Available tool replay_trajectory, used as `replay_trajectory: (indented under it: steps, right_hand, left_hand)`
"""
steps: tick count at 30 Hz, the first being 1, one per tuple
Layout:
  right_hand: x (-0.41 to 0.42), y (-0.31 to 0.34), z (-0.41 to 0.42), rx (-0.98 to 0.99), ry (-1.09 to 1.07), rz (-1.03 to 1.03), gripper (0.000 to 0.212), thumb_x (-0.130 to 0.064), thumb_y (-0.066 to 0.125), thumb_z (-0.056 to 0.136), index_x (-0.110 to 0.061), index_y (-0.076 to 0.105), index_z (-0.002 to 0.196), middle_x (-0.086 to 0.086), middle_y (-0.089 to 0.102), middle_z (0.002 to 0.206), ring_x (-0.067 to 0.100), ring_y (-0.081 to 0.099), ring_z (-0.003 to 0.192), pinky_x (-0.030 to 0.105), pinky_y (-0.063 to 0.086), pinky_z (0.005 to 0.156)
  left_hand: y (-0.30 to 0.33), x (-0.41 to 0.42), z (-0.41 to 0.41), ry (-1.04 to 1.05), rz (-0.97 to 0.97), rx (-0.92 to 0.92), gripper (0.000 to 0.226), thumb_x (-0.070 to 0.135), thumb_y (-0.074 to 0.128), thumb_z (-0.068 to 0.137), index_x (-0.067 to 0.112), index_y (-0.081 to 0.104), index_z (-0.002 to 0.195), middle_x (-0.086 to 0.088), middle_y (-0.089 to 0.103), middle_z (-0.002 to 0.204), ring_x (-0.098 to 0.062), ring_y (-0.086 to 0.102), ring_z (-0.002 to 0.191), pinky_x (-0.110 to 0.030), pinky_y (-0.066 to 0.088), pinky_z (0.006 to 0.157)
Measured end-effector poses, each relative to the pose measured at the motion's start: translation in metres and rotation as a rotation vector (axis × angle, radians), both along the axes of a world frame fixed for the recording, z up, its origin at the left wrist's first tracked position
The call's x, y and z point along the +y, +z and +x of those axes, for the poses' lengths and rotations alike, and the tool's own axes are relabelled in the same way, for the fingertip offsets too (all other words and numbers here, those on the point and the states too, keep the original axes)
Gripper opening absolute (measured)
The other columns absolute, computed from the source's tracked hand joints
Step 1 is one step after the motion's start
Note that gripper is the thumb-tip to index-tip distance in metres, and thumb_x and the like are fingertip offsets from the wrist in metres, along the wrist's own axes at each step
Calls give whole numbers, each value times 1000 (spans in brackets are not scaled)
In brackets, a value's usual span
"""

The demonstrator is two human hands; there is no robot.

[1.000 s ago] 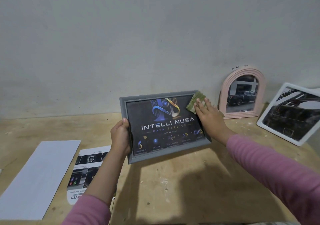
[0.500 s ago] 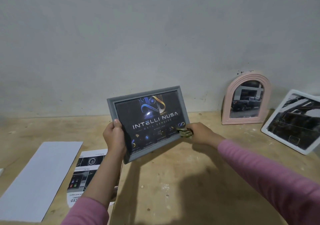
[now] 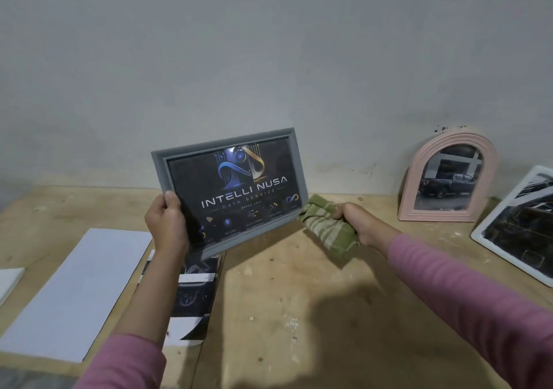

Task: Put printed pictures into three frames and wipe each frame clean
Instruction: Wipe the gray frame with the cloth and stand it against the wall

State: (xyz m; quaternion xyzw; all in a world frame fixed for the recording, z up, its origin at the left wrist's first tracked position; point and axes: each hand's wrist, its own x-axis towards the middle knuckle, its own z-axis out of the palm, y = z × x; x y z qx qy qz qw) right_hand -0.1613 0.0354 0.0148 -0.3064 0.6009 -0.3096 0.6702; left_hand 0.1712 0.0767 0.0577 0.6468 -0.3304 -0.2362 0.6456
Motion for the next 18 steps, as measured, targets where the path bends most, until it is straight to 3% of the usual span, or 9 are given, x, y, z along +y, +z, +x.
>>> replay_trajectory:
  steps: [3, 5, 7, 10, 14, 18]
  right_hand:
    - [-2, -2, 12, 68, 45, -59, 14, -6, 52, 90, -1, 62, 98, 15, 68, 89, 27, 65, 76, 31, 53, 68]
    - [-5, -8, 22, 145, 96, -106, 12, -3, 61, 86, -1, 64, 98, 15, 68, 90, 27, 66, 78, 32, 54, 71]
    - [-8, -16, 34, 217, 117, -117, 10, 0, 64, 83, -3, 64, 92, 17, 68, 92, 29, 65, 81, 35, 55, 76]
    - [-18, -27, 60, 298, 106, -126, 7, 0, 64, 83, -6, 61, 82, 18, 66, 90, 29, 64, 80, 39, 54, 78]
    - [-38, -32, 102, 418, 125, -191, 10, -3, 63, 83, -10, 58, 77, 14, 65, 85, 27, 64, 79, 36, 53, 74]
    - [-67, -27, 156, 530, 187, -274, 14, -4, 60, 84, -13, 54, 74, 7, 62, 77, 24, 60, 74, 26, 47, 65]
  left_hand:
    - [2, 8, 24, -13, -3, -46, 39, 19, 45, 97, 16, 31, 61, -1, 25, 64, -11, 25, 59, -27, 24, 52]
    - [1, 10, 44, -5, 16, 5, 40, 25, 47, 96, 8, 32, 63, -7, 26, 67, -18, 29, 61, -25, 40, 49]
    - [-3, 11, 67, -5, 47, 48, 49, 41, 51, 88, -1, 35, 69, -11, 29, 72, -26, 31, 64, -43, 49, 54]
    - [-6, 13, 102, -5, 81, 21, 54, 49, 52, 81, -1, 35, 70, -11, 30, 72, -27, 32, 67, -47, 44, 60]
    - [-8, 20, 146, -16, 65, -20, 47, 37, 50, 89, -4, 38, 69, -10, 31, 71, -24, 33, 69, -39, 34, 64]
    - [-19, 26, 206, -42, 197, 62, 35, 43, 56, 81, 18, 44, 61, -10, 37, 72, -24, 37, 71, -42, 36, 66]
